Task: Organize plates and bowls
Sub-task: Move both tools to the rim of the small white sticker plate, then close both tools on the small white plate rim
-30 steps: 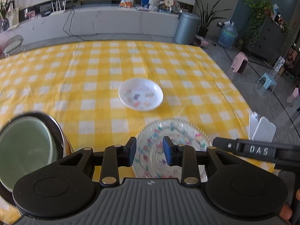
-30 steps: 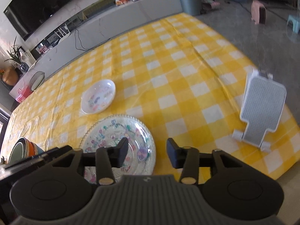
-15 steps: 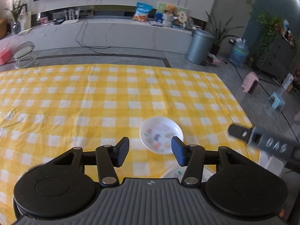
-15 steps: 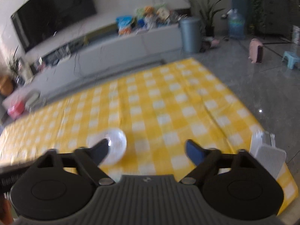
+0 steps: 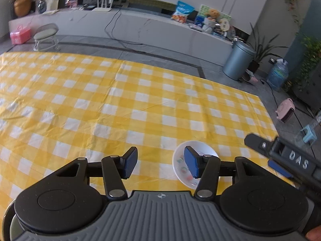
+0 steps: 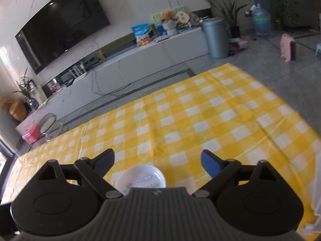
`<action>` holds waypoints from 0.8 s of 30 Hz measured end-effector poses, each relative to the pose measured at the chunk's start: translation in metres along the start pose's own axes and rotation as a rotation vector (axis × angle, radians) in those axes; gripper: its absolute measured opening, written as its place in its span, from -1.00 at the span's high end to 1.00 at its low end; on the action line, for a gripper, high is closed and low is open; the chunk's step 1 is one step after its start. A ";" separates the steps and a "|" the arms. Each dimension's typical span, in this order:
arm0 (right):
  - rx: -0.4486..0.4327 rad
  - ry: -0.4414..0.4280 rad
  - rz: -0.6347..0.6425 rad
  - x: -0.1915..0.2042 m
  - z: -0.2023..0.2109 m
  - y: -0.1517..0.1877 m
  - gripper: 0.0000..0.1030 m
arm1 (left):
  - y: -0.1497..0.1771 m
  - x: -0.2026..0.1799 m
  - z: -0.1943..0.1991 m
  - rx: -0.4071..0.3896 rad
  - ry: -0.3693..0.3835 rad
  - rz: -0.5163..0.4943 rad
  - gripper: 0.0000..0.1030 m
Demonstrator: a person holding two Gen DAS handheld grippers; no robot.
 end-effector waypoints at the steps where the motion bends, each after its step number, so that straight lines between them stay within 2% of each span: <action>1: 0.012 -0.016 -0.005 -0.001 -0.004 0.001 -0.65 | -0.001 0.002 -0.003 0.003 -0.001 0.009 -0.20; 6: 0.097 -0.072 0.002 0.001 -0.028 0.011 -0.28 | -0.001 0.000 -0.020 0.042 -0.011 0.032 -0.20; 9: 0.136 -0.058 0.009 -0.002 -0.038 0.018 -0.06 | 0.002 -0.011 -0.029 0.061 0.003 0.013 -0.18; 12: 0.162 -0.029 0.006 -0.009 -0.046 0.022 0.13 | 0.007 -0.022 -0.043 0.102 -0.022 -0.003 -0.13; 15: 0.184 0.000 -0.005 -0.019 -0.053 0.024 0.26 | 0.011 -0.027 -0.055 0.135 -0.030 0.008 -0.10; 21: 0.224 -0.011 -0.023 -0.027 -0.062 0.030 0.50 | 0.017 -0.027 -0.072 0.165 -0.048 0.021 -0.10; 24: 0.239 -0.017 -0.027 -0.028 -0.065 0.033 0.60 | 0.020 -0.026 -0.078 0.183 -0.043 0.035 0.05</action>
Point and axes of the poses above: each gripper's, at about its wrist camera, not at the fingertips, and z roughly against the way its jaws point, x to its left, y to its underside, the point moved 7 cm from there along -z, roughly the way its jaws point, and after that the axes turned 6 degrees about x, right-handed, at the moved point
